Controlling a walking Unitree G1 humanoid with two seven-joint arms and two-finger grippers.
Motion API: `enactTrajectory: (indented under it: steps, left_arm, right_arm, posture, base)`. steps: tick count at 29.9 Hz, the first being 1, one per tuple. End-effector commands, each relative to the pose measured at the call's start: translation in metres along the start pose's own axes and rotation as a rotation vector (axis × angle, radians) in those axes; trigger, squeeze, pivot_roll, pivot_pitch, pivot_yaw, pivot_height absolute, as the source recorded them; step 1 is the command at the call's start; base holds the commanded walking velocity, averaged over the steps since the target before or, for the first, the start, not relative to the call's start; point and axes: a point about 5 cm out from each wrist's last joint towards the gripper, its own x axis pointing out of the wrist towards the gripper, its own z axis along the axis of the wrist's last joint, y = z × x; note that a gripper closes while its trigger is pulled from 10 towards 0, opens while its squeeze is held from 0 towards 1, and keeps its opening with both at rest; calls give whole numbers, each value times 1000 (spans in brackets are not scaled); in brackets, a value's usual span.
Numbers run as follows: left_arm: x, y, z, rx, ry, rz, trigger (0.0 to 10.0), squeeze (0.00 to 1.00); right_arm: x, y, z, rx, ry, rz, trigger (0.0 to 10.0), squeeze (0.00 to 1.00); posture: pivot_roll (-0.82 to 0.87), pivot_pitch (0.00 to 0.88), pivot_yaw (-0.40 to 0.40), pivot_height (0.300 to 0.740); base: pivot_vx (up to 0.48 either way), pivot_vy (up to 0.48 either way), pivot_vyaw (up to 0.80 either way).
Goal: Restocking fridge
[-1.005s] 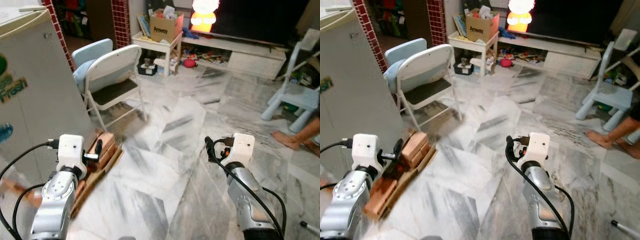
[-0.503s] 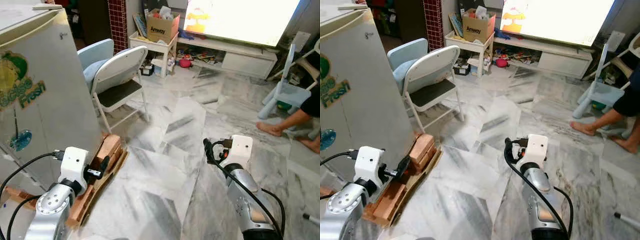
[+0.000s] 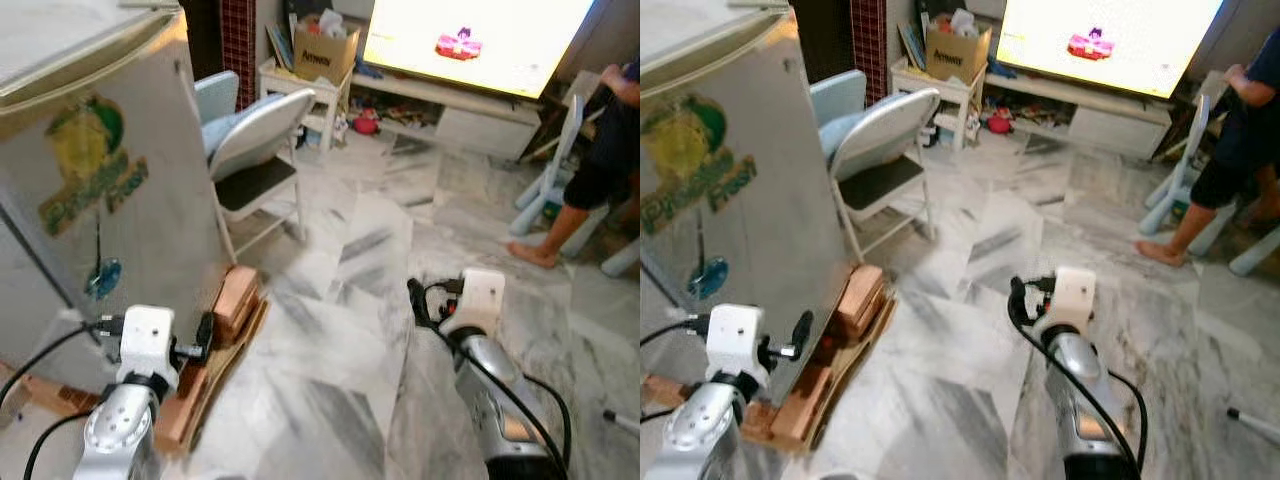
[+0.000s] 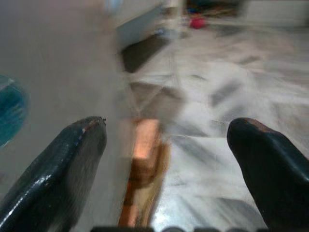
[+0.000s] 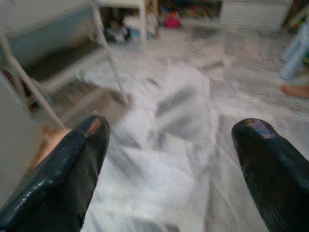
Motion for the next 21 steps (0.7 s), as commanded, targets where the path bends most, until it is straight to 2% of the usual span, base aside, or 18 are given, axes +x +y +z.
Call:
enactTrajectory:
  steps: [1, 3, 4, 6, 7, 9, 11, 13, 18, 19, 21]
  left_arm:
    - [0, -1, 13, 74, -43, -77, 10000, 0]
    - [1, 0, 16, 112, -40, -116, 10000, 0]
    - [2, 1, 19, 174, -36, -180, 10000, 0]
    - [2, 2, 20, 194, -34, -208, 10000, 0]
    - [4, 2, 22, 240, -33, -240, 10000, 0]
    - [6, 1, 22, 248, -33, -256, 10000, 0]
    - [10, -2, 27, 271, -76, -258, 10000, 0]
    - [12, -4, 29, 249, -100, -227, 10000, 0]
    - [9, 8, 16, 66, -48, -2, 10000, 0]
    - [9, 8, 16, 66, -48, -2, 10000, 0]
    - [-1, 12, 9, 69, -35, 71, 10000, 0]
  right_arm:
    - [2, -3, 1, -2, 2, -8, 10000, 0]
    - [4, -4, 2, -4, 1, -7, 10000, 0]
    - [5, -5, 2, -7, 3, -6, 10000, 0]
    - [5, -5, 2, -9, 4, -6, 10000, 0]
    - [6, -6, 1, -15, 11, -7, 10000, 0]
    - [6, -6, -1, -7, 18, -9, 10000, 0]
    - [5, -4, -6, -8, 27, -7, 10000, 0]
    - [3, -2, -8, -4, 28, -8, 10000, 0]
    - [5, 3, -5, 6, 8, 1, 10000, 0]
    - [5, 3, -5, 6, 8, 1, 10000, 0]
    - [9, 4, 3, 13, -12, -3, 10000, 0]
  posture:
    - [116, 0, -94, 740]
    - [130, 0, -100, 740]
    - [139, 0, -105, 740]
    - [145, 0, -112, 740]
    - [153, 0, -120, 740]
    - [159, 0, -124, 740]
    - [146, 0, -117, 740]
    - [141, 0, -112, 740]
    - [110, 0, -64, 740]
    - [110, 0, -64, 740]
    - [119, 0, -67, 740]
  base:
    - [0, 0, 0]
    - [0, 0, 0]
    - [0, 0, 0]
    - [0, 0, 0]
    - [0, 0, 0]
    - [0, 0, 0]
    - [0, 0, 0]
    - [0, 0, 0]
    - [0, 0, 0]
    - [0, 0, 0]
    - [0, 186, 0]
